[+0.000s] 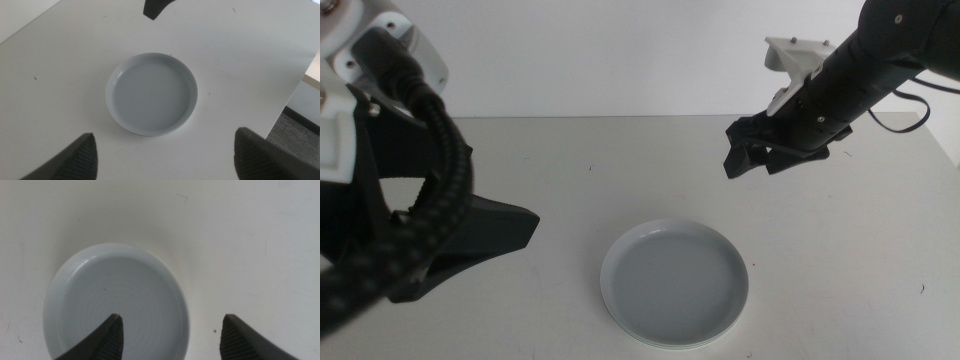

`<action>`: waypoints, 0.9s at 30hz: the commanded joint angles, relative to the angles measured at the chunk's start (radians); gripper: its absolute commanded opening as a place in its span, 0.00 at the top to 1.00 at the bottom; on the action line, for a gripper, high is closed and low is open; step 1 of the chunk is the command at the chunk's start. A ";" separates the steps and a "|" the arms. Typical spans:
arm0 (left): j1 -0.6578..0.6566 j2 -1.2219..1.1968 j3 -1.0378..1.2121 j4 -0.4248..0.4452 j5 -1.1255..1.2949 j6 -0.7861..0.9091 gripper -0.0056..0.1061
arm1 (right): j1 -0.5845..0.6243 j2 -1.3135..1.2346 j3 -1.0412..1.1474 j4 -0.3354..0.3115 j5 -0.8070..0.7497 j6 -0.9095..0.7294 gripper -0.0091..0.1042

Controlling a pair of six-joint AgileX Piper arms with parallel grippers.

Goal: Stack the three bowls on top of each other.

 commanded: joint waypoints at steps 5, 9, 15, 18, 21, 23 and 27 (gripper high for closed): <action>-0.005 -0.006 -0.030 -0.004 -0.086 0.009 0.01 | -0.023 -0.089 -0.152 0.006 0.022 -0.066 0.48; -0.005 0.042 -0.042 0.106 -0.229 -0.099 0.01 | -0.024 -0.096 -0.228 0.009 0.024 -0.044 0.49; -0.005 0.209 -0.175 0.454 -0.215 -0.395 0.01 | -0.039 -0.119 -0.333 0.010 0.119 -0.042 0.50; 0.007 0.283 -0.265 0.590 -0.205 -0.441 0.01 | -0.081 -0.151 -0.346 0.008 0.121 -0.048 0.50; 0.088 0.354 -0.346 0.588 -0.145 -0.454 0.01 | -0.148 -0.181 -0.346 0.013 0.145 -0.047 0.50; 0.178 0.381 -0.355 0.532 -0.127 -0.433 0.01 | -0.192 -0.201 -0.343 0.012 0.178 -0.051 0.50; 0.350 0.372 -0.309 0.374 -0.168 -0.325 0.01 | -0.277 -0.280 -0.272 0.000 0.179 -0.092 0.50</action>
